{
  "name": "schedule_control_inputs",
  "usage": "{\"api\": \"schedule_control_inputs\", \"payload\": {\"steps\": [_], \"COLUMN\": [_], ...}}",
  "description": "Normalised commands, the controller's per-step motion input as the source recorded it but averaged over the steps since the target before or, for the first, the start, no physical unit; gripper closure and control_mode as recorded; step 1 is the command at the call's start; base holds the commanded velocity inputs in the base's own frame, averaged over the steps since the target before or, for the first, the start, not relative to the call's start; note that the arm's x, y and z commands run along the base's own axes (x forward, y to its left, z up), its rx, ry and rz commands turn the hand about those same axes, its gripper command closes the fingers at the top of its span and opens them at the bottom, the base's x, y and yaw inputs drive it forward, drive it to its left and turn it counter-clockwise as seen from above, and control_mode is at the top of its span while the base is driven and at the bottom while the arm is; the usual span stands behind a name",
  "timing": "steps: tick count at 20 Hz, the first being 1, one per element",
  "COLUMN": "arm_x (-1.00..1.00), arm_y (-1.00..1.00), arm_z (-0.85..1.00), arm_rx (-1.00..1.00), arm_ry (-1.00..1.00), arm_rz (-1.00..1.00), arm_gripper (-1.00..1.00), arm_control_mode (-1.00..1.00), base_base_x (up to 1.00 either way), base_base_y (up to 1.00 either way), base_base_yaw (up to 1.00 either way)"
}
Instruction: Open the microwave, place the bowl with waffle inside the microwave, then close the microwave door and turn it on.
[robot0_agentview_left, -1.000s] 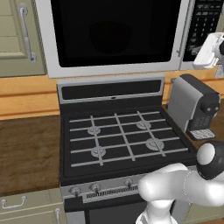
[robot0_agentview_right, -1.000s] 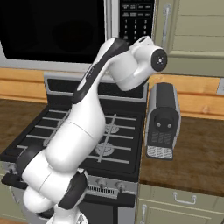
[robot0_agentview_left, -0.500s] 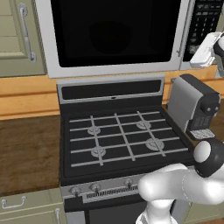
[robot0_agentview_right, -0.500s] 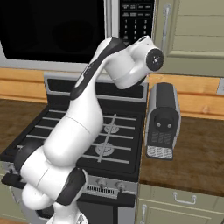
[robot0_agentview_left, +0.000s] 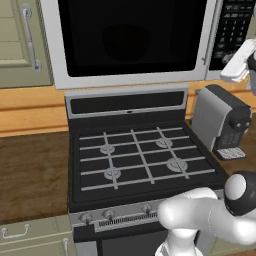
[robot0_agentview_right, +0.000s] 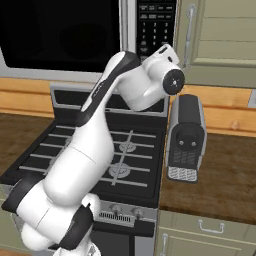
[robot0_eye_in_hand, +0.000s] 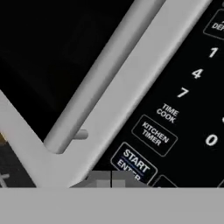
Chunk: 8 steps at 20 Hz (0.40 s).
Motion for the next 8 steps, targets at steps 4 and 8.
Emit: {"api": "schedule_control_inputs", "payload": {"steps": [4,8], "arm_x": [-0.82,-0.69], "arm_y": [-0.24,-0.06], "arm_z": [0.03,0.00], "arm_rx": [0.00,0.00], "arm_ry": [-0.01,0.00], "arm_rz": [0.00,0.00], "arm_gripper": [1.00,1.00], "arm_control_mode": [-1.00,-1.00], "base_base_x": [0.00,0.00], "base_base_y": [0.00,0.00], "base_base_yaw": [0.00,0.00]}}
